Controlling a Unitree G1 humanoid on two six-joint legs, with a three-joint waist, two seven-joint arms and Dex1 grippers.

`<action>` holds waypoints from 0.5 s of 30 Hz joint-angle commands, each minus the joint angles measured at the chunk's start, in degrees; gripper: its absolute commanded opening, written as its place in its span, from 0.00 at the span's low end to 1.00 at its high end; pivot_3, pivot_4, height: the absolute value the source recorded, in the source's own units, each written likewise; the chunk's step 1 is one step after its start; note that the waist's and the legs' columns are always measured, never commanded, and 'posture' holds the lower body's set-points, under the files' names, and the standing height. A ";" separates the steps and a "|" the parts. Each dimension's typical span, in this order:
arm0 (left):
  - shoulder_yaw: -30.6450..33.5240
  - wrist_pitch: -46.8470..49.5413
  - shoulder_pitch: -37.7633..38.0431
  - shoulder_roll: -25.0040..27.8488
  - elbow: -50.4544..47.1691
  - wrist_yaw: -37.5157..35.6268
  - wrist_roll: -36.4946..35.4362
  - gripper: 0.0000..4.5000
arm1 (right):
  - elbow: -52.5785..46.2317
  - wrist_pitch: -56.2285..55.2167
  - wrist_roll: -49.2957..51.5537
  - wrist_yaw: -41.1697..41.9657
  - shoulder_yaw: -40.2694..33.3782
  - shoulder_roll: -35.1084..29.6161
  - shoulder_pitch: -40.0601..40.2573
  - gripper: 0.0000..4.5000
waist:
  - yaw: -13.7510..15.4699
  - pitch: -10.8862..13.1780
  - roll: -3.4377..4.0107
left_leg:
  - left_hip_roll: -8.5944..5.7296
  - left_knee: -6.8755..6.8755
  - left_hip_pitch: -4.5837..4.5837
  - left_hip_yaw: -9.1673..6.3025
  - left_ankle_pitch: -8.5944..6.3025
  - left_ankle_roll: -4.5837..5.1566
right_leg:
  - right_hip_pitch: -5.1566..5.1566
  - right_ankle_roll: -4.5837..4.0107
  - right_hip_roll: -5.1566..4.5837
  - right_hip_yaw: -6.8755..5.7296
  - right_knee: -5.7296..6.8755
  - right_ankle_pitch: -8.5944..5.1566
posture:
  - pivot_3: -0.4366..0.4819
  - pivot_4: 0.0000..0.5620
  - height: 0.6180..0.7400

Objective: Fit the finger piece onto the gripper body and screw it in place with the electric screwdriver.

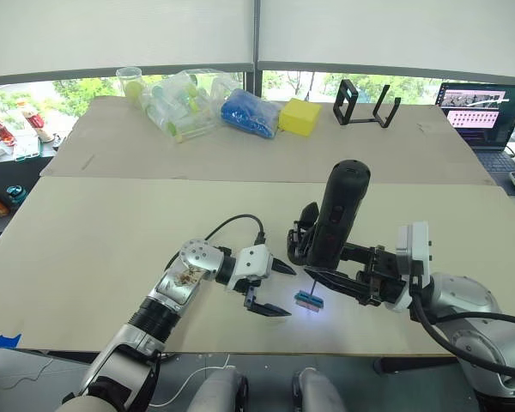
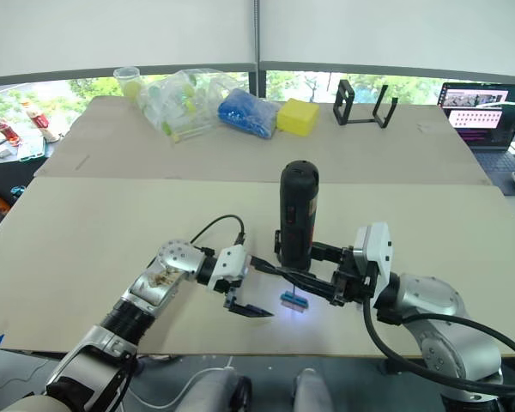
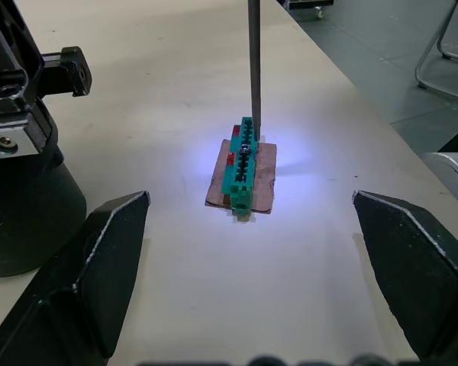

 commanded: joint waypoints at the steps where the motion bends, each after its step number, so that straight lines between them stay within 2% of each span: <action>1: 0.23 -0.32 -0.93 -0.12 -1.03 0.23 -0.54 1.00 | -1.85 -2.33 0.84 0.03 -1.27 0.02 -1.59 0.43 | -0.01 0.00 0.00 | 0.00 0.00 0.00 0.00 0.00 0.00 | 0.00 0.00 0.00 0.00 0.00 0.00 | 0.48 0.27 1.00; 15: 0.22 -0.53 -1.28 -0.53 -0.73 0.70 -0.48 1.00 | -0.97 -2.92 -0.85 0.55 -0.54 0.20 -1.63 0.43 | 0.01 0.00 0.00 | 0.00 0.00 0.05 0.00 0.00 0.00 | 0.05 0.00 0.01 -0.01 0.00 0.00 | 0.48 0.27 1.00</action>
